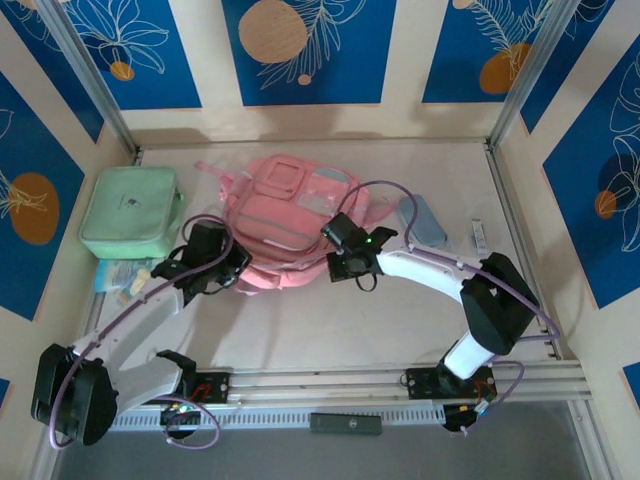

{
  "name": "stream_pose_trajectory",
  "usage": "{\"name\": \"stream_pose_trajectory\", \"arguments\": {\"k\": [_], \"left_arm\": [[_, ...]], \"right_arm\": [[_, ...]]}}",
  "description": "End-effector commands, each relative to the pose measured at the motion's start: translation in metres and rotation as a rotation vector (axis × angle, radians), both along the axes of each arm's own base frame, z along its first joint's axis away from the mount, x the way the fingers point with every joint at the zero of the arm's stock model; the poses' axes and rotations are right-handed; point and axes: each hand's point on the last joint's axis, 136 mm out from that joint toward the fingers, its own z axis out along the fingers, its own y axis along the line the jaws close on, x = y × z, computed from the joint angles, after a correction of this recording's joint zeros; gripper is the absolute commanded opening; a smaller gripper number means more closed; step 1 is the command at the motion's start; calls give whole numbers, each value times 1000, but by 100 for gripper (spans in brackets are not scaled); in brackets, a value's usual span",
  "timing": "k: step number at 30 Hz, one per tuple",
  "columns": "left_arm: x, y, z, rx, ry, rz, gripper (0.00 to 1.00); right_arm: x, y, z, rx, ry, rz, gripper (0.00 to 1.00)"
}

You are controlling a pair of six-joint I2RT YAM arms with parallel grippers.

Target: Pack books, pencil case, and school supplies into a backpack

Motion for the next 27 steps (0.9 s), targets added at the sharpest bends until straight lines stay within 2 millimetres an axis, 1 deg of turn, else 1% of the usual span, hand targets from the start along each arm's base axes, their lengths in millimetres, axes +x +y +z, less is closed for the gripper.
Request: {"name": "stream_pose_trajectory", "arguments": {"k": [1, 3, 5, 6, 8, 9, 10, 12, 14, 16, 18, 22, 24, 25, 27], "left_arm": [[5, -6, 20, -11, -71, -63, 0], [6, -11, 19, -37, -68, -65, 0], [7, -13, 17, -63, -75, -58, 0], [8, -14, 16, -72, -76, -52, 0], [10, -16, 19, -90, -92, -57, 0], [10, -16, 19, -88, -91, -57, 0], [9, -16, 18, -82, -87, -57, 0], [9, -15, 18, -79, -86, -56, 0], [9, -16, 18, -84, -87, -57, 0], [10, -16, 18, -86, -91, -58, 0], [10, -16, 17, -86, -88, -55, 0], [11, -17, 18, -96, -92, -52, 0], [11, -17, 18, -96, -92, -51, 0], [12, -17, 18, -96, -92, -49, 0], [12, -17, 18, -98, -92, -48, 0]], "right_arm": [[-14, 15, 9, -4, -1, 145, 0], [-26, 39, 17, 26, 0, 235, 0], [-37, 61, 26, 67, 15, 280, 0], [-45, 76, 30, 108, 28, 310, 1], [-53, 97, 35, 175, 52, 331, 15], [-53, 105, 39, 201, 60, 331, 22], [-51, 108, 39, 197, 66, 317, 27], [-43, 111, 41, 172, 55, 297, 33], [-40, 114, 41, 165, 42, 303, 39], [-39, 119, 38, 203, 59, 316, 44], [-34, 121, 36, 224, 67, 315, 48], [-26, 121, 30, 200, 69, 319, 50], [-29, 130, 29, 234, 89, 352, 48], [-35, 137, 30, 257, 100, 383, 47], [-41, 143, 27, 259, 104, 412, 46]]}}
